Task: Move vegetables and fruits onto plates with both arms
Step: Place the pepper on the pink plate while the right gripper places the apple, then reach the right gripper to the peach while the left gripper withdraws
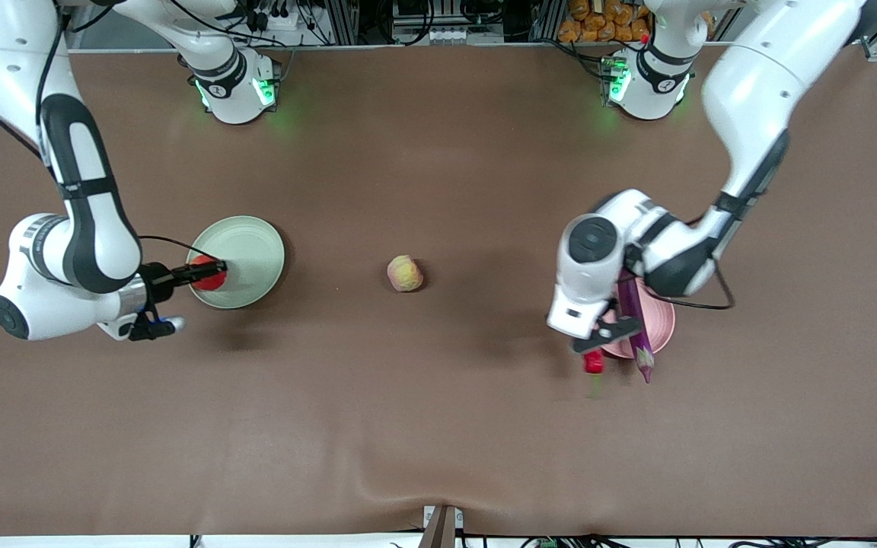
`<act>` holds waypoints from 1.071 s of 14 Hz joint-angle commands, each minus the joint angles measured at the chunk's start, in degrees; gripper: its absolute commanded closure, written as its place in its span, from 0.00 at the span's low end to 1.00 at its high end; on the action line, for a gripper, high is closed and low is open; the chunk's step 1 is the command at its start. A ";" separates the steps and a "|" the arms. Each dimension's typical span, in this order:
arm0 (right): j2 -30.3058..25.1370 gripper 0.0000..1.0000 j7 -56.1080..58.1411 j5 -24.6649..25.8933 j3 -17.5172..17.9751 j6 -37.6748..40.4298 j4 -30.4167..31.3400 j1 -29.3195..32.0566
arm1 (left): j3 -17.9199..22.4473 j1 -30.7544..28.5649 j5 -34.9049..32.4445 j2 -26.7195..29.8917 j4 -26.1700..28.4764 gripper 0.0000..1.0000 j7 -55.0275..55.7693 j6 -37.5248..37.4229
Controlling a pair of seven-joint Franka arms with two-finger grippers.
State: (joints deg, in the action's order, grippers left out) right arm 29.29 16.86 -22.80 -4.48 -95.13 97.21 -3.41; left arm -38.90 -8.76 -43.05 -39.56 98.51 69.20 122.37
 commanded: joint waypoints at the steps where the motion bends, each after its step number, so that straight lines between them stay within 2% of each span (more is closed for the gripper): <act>1: 0.24 0.00 -7.95 -5.48 -0.35 -0.75 -2.11 -7.55 | -2.06 -3.80 -0.46 1.07 3.26 1.00 -1.77 -0.73; 2: 0.33 0.00 -11.55 -7.50 -0.35 -3.28 -1.94 -10.19 | -2.14 -5.37 -0.46 1.07 4.31 1.00 -3.88 -0.73; 3: 0.42 0.00 -15.06 -8.48 -0.35 -5.39 -1.94 -12.56 | -2.58 -7.13 -0.55 1.07 5.19 0.96 -5.55 -0.73; 4: 0.77 0.00 -18.32 -9.62 -0.35 -6.89 -1.94 -15.46 | -2.93 -8.10 -0.55 1.07 5.63 0.83 -6.18 -0.73; 5: 0.94 0.00 -21.39 -11.20 -0.35 -8.21 -1.94 -17.83 | -3.28 -8.46 -0.46 1.07 5.81 0.50 -6.01 -0.73; 6: 1.21 0.00 -24.56 -12.96 -0.35 -10.05 -1.85 -20.12 | -3.46 -8.47 -0.46 1.07 5.81 0.06 -5.75 -0.73; 7: 1.56 0.00 -27.29 -13.93 -0.35 -12.42 -1.85 -22.84 | -3.90 -8.55 -0.46 1.16 5.81 0.00 -5.39 -0.73; 11: 3.31 0.00 -44.15 -13.07 -0.53 -25.16 -1.85 -35.67 | -8.72 -11.00 -0.28 3.26 5.46 0.00 -5.48 -4.58; 13: 4.11 0.00 -45.51 -11.32 -0.70 -27.47 -1.50 -37.81 | -13.98 -15.99 -0.28 4.14 5.20 0.00 -6.96 -6.87; 15: 4.20 0.00 -44.89 -5.54 -0.70 -26.86 -1.68 -36.85 | -21.96 -25.55 -0.28 4.41 4.33 0.00 -13.61 -8.89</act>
State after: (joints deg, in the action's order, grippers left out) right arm 33.52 -28.30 -32.34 -4.42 -123.08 95.79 -42.02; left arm -53.92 -25.21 -43.04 -36.80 102.84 61.18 115.86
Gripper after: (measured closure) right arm 0.000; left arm 0.000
